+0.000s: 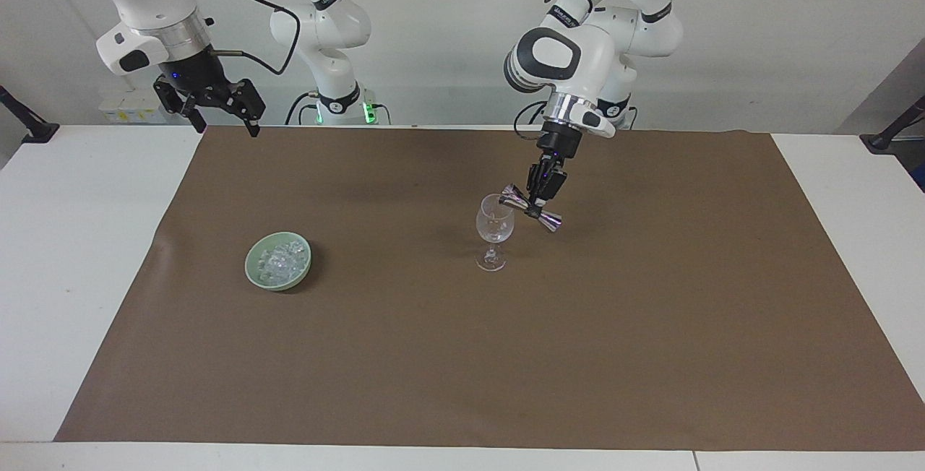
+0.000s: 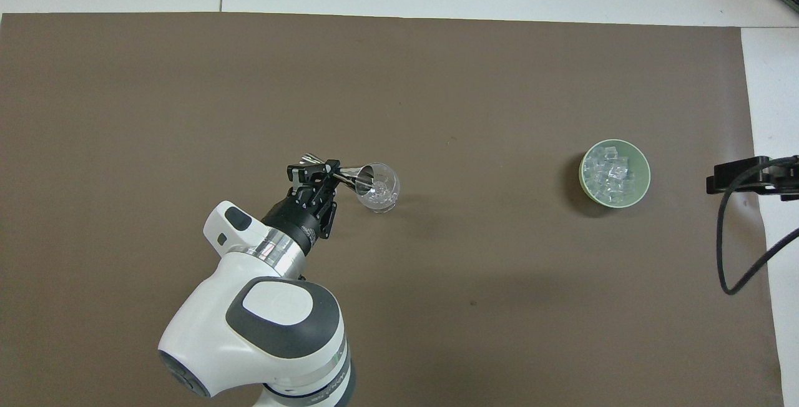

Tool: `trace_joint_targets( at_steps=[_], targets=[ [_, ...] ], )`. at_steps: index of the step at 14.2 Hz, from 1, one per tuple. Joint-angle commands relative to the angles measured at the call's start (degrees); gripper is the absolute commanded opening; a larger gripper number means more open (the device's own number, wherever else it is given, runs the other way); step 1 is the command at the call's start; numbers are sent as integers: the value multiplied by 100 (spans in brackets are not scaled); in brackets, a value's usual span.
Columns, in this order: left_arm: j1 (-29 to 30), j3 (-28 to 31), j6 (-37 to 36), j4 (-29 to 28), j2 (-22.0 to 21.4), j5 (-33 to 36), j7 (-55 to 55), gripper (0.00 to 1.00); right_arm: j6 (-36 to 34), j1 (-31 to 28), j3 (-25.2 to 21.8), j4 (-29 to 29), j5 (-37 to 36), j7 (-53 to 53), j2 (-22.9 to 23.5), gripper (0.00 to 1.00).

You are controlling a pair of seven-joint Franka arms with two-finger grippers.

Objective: Pour wine and add ice with both arms
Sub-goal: 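Tilt the jigger with the left gripper to pour into the glass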

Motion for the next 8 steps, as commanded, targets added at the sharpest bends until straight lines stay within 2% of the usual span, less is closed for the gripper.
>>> trace_joint_targets(
  at_steps=[1, 8],
  targets=[
    [-124, 58, 192, 96, 59, 48, 152, 0, 4, -18, 6, -127, 54, -122, -130, 100],
    [-203, 58, 385, 280, 156, 311, 241, 0, 4, -18, 6, -136, 54, -122, -130, 100]
  ],
)
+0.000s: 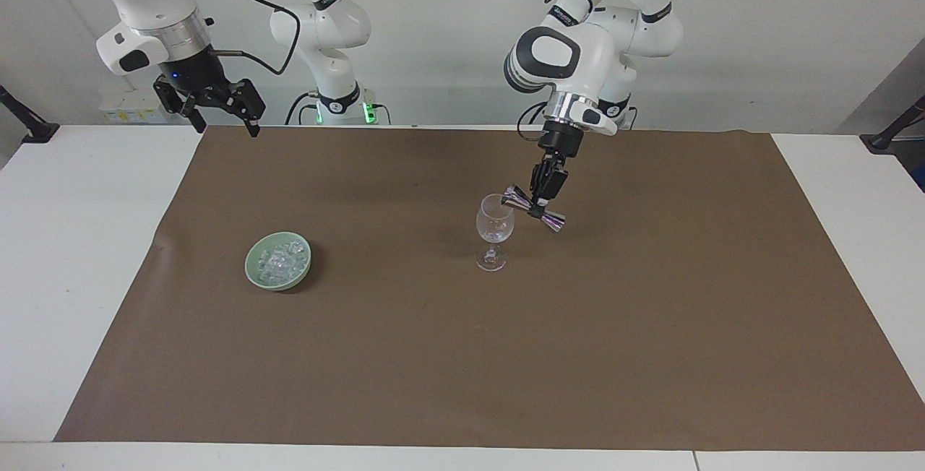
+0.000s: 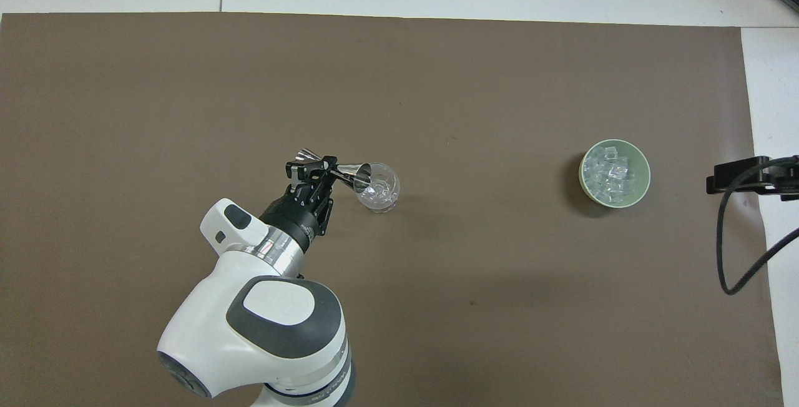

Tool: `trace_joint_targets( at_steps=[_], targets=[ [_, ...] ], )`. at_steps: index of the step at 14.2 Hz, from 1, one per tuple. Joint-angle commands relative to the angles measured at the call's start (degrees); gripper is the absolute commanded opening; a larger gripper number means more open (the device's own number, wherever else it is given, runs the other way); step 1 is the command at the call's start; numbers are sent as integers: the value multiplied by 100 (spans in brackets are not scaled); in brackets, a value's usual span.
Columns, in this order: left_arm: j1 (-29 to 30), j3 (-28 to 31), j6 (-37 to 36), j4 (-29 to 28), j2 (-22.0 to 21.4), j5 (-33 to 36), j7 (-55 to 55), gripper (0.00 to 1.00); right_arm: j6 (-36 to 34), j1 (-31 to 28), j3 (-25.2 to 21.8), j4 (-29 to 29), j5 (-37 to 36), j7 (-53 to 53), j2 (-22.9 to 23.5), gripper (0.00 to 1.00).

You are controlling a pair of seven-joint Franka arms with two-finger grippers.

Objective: Pour wine and add ice with both arms
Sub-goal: 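Tilt the jigger with the left gripper to pour into the glass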

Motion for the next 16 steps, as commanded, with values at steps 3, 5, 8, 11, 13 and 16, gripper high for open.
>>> trace_joint_targets(
  at_steps=[3, 5, 8, 11, 13, 16],
  targets=[
    [-195, 70, 263, 232, 166, 182, 159, 0, 4, -18, 6, -136, 54, -122, -130, 100],
    [-195, 70, 263, 232, 166, 191, 186, 0, 4, -18, 6, -136, 54, -122, -130, 100],
    [-195, 70, 351, 302, 228, 270, 265, 0, 4, -18, 6, -136, 54, -122, -130, 100],
    [-204, 70, 351, 319, 245, 270, 432, 0, 4, -18, 6, -127, 54, -122, -130, 100],
    [-204, 70, 351, 320, 245, 375, 432, 0, 4, -18, 6, -136, 54, -122, -130, 100],
    [-239, 70, 351, 328, 245, 384, 555, 0, 4, -18, 6, -127, 54, -122, -130, 100]
  ],
)
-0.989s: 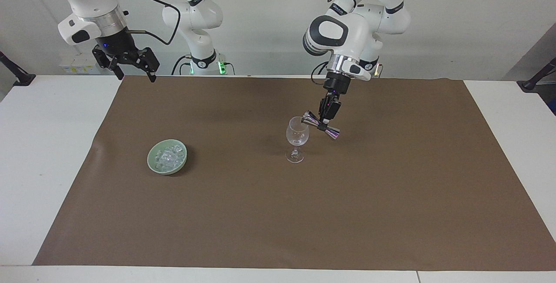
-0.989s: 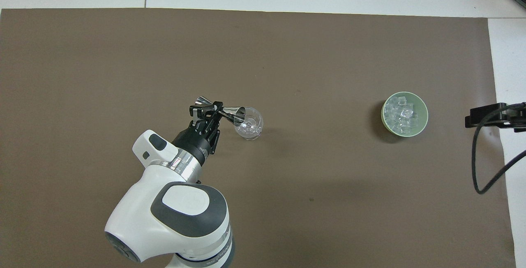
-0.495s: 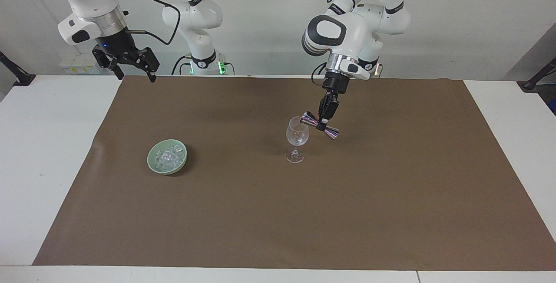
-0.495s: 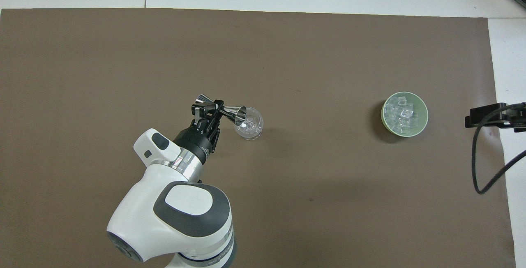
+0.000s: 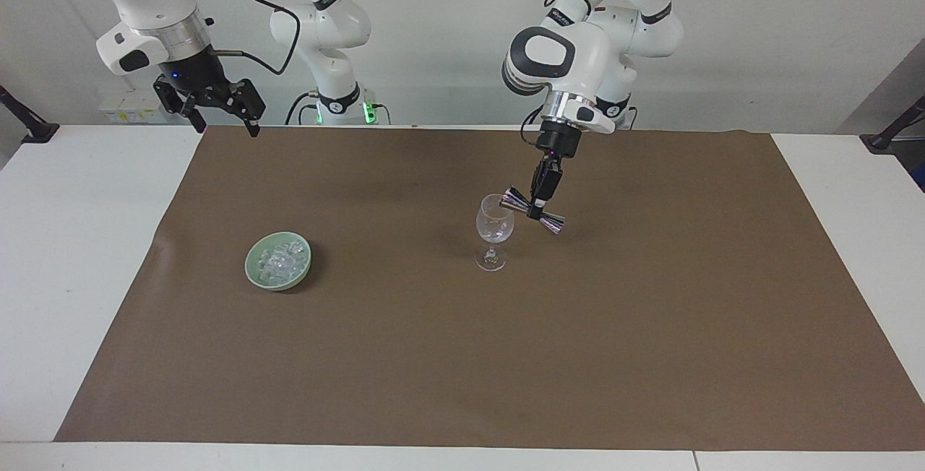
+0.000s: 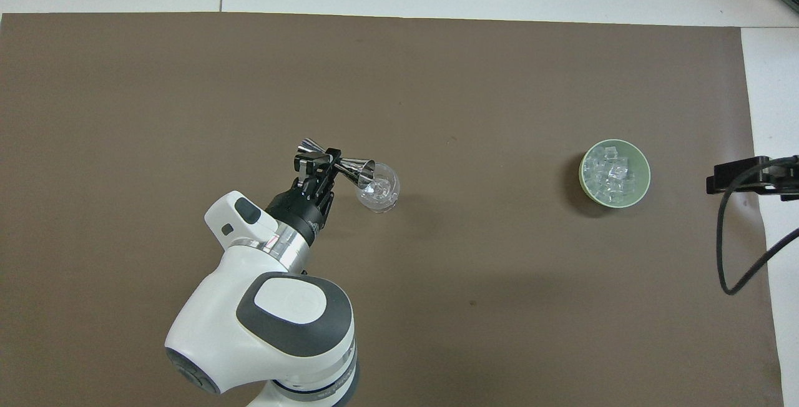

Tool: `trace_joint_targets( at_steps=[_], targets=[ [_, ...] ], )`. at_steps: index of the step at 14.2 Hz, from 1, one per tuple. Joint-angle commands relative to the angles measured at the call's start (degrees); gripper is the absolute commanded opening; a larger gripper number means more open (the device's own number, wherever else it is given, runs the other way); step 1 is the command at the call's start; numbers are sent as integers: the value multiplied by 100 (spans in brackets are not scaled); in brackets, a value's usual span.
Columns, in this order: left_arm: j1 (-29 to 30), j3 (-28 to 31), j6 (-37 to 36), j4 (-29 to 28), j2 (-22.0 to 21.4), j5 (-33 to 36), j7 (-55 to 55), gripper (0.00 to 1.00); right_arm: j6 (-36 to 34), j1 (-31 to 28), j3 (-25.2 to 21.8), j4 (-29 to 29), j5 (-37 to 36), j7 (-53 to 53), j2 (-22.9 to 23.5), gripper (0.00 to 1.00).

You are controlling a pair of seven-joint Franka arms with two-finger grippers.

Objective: Pour wine and add ice with both arms

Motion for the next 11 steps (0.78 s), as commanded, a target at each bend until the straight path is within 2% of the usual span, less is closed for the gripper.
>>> trace_joint_targets(
  at_steps=[1, 11],
  targets=[
    [-153, 67, 189, 161, 99, 96, 137, 0, 4, -18, 6, -127, 54, -122, -130, 100],
    [-241, 84, 189, 169, 99, 193, 717, 0, 4, -18, 6, -127, 54, -122, -130, 100]
  ],
)
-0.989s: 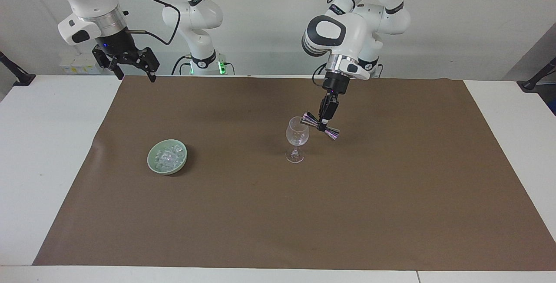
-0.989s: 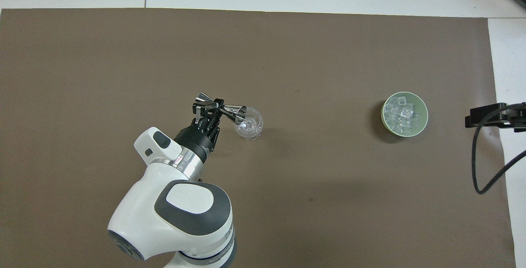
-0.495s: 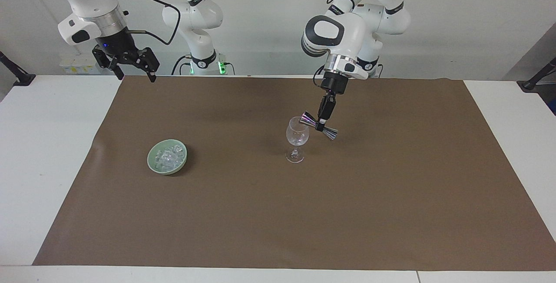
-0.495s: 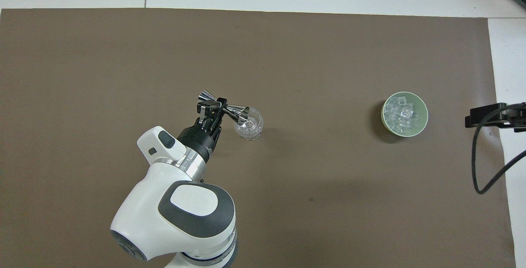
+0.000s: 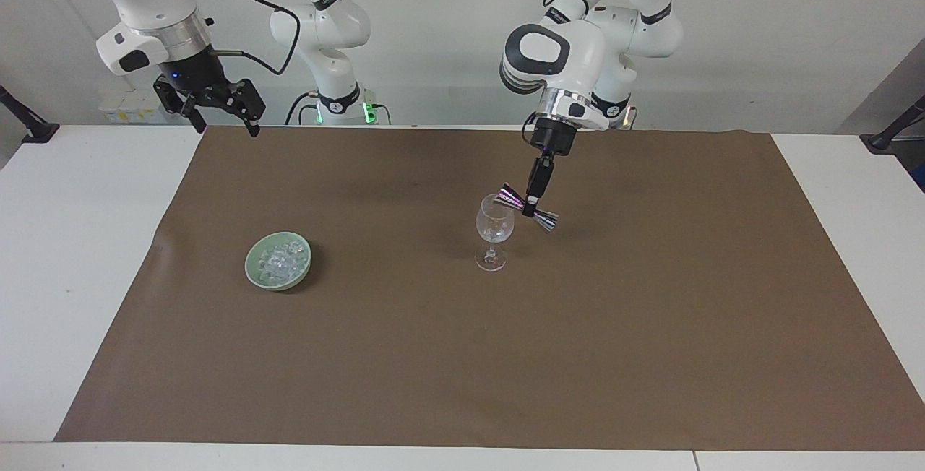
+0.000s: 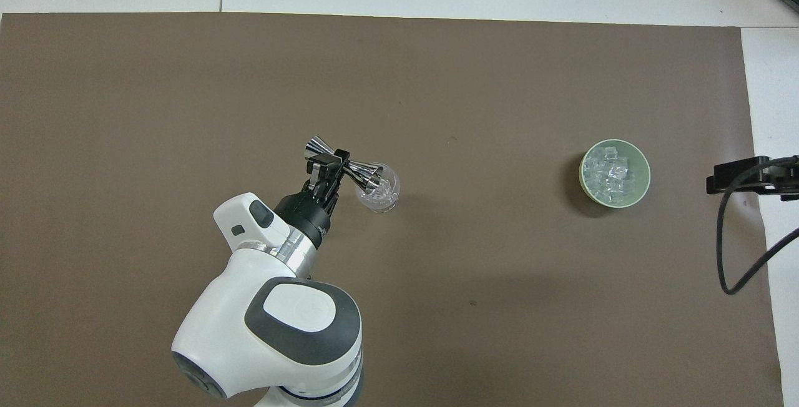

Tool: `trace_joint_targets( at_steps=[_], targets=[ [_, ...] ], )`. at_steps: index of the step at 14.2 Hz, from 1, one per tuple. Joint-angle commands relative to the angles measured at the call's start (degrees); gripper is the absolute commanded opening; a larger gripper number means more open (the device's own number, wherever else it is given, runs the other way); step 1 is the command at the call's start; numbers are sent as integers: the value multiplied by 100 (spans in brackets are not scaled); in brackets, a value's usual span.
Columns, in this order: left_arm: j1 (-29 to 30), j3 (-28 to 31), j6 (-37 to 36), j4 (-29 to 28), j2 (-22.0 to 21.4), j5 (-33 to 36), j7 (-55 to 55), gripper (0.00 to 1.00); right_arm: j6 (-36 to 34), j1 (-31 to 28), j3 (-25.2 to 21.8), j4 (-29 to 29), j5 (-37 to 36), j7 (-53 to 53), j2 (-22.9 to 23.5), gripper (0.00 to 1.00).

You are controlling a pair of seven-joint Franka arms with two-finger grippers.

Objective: Pour wine and add ice with both arms

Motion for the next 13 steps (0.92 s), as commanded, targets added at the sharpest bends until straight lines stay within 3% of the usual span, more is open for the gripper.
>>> trace_joint_targets(
  at_steps=[1, 13],
  targets=[
    [-116, 81, 170, 145, 103, 60, 181, 0, 4, -18, 6, -127, 54, -122, -130, 100],
    [-72, 107, 179, 242, 173, 526, 400, 0, 4, -18, 6, -136, 54, -122, -130, 100]
  ],
)
